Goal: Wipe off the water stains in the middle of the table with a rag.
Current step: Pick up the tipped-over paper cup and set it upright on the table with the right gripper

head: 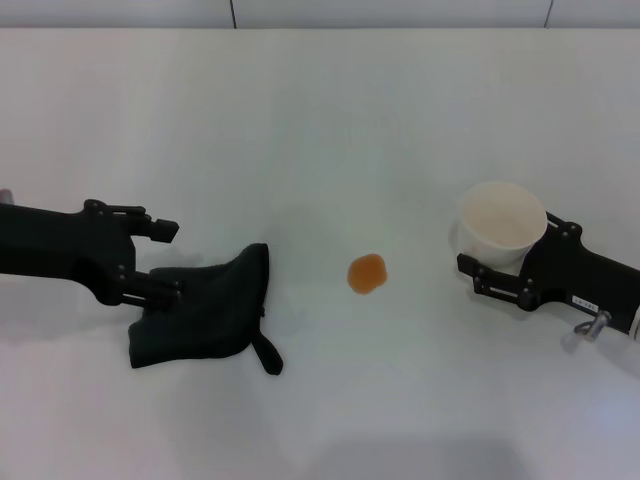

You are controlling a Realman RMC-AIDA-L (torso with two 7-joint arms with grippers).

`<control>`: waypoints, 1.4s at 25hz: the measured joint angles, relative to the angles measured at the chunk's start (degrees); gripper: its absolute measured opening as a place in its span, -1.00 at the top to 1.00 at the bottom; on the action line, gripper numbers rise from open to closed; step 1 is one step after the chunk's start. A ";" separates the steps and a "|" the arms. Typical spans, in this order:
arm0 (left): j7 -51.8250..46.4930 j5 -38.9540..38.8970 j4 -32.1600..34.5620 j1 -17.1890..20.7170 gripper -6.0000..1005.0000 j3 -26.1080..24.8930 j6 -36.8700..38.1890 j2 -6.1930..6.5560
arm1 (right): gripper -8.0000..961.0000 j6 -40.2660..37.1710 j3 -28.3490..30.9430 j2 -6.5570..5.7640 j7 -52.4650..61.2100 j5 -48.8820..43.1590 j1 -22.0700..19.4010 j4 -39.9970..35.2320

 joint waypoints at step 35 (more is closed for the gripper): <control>0.16 -0.66 -0.95 1.45 -0.74 -1.93 -2.30 -0.41 | -0.75 -1.89 -2.32 -4.47 10.14 -3.98 -6.61 -10.73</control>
